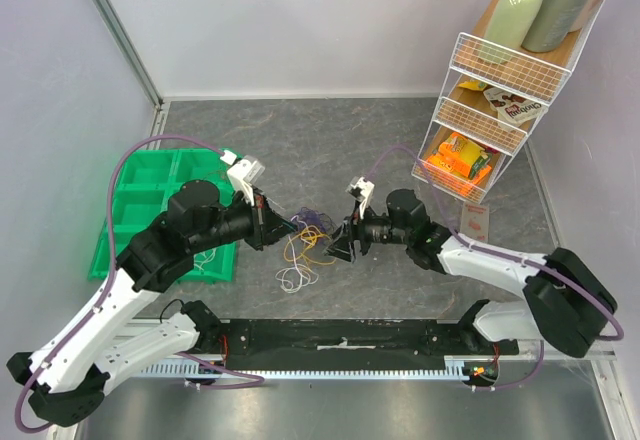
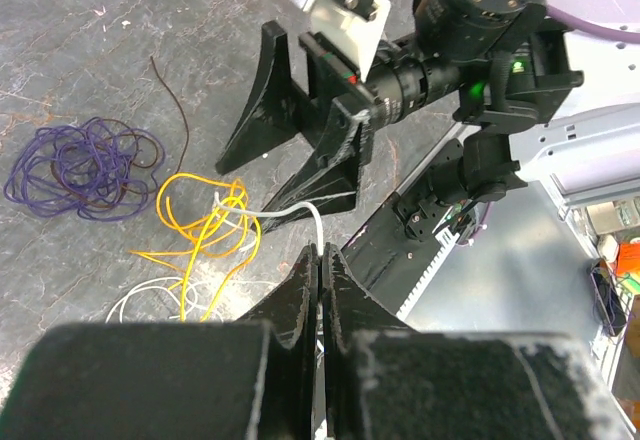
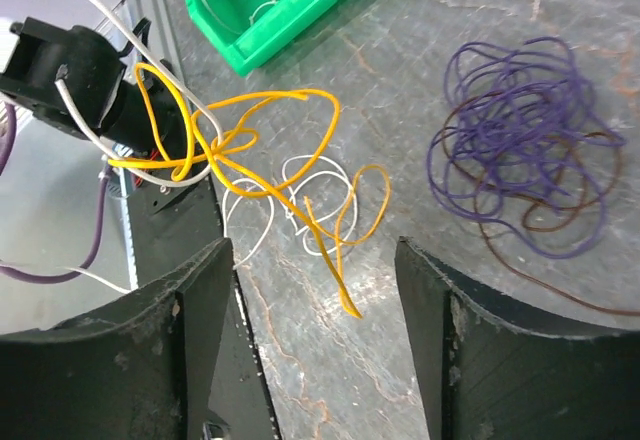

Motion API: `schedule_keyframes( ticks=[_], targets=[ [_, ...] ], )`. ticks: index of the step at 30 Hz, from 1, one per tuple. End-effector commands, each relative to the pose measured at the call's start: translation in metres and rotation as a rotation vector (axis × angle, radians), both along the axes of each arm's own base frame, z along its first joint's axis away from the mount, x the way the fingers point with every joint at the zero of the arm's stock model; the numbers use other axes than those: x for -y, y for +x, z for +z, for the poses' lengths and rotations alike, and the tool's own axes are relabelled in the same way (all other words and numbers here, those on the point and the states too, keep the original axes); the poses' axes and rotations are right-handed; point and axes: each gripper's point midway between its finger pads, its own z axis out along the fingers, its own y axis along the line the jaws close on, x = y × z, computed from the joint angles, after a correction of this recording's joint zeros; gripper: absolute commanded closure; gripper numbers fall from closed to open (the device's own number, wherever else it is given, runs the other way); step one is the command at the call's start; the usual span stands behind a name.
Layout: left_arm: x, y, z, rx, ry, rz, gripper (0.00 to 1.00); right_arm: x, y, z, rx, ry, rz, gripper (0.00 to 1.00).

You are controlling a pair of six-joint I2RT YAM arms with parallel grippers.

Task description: Untangle the cables

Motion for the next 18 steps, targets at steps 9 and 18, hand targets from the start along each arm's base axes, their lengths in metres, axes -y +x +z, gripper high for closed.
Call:
schedule_keyframes(
  ticks=[9, 18],
  targets=[
    [-0.019, 0.006, 0.021, 0.09, -0.005, 0.09, 0.98, 0.064, 0.09, -0.033, -0.093, -0.197, -0.713, 1.0],
    [-0.072, 0.018, 0.033, 0.158, 0.022, 0.36, 0.98, 0.202, 0.108, -0.064, -0.182, -0.441, -1.175, 1.0]
  ],
)
